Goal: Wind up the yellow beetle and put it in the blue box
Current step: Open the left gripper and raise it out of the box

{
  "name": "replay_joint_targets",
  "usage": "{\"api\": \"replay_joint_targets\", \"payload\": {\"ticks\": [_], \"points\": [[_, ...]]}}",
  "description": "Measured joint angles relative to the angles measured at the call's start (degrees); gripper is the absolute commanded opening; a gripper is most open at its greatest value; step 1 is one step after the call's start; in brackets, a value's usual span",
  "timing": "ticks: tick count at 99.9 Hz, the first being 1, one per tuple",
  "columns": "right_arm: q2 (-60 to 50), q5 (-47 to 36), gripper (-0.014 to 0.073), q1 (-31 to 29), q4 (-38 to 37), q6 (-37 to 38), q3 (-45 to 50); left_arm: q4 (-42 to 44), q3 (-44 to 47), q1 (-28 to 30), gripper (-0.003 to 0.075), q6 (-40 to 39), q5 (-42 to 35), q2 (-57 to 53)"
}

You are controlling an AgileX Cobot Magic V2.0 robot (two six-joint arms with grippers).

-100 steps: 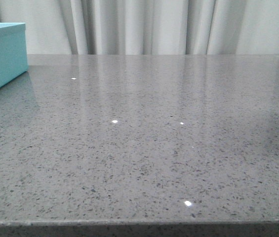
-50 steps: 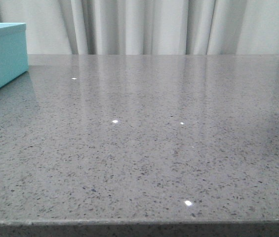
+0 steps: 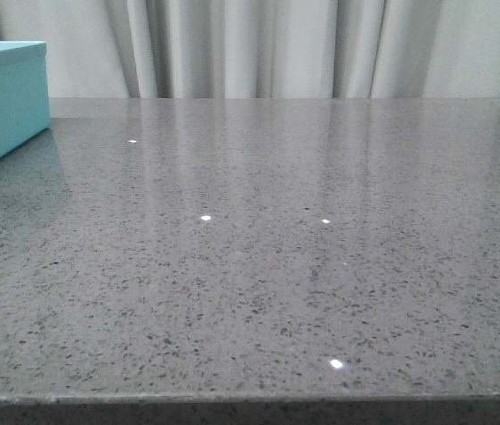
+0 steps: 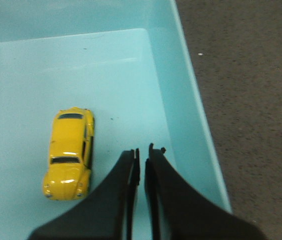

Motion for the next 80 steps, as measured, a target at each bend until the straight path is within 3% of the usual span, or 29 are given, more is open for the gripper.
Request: {"api": "replay_joint_targets", "payload": {"ticks": [14, 45, 80], "points": [[-1.17, -1.92, -0.0118, 0.0, -1.75, 0.0, 2.78, -5.48, 6.17, 0.0, -0.0018, 1.75, -0.27, -8.09], [-1.53, -10.26, -0.0118, 0.0, -4.02, 0.0, 10.05, -7.26, 19.9, 0.0, -0.0019, 2.83, -6.42, -24.89], [-5.83, -21.35, -0.0118, 0.0, -4.92, 0.0, 21.49, -7.7, 35.67, -5.39, -0.0019, 6.51, -14.75, -37.75]]}}
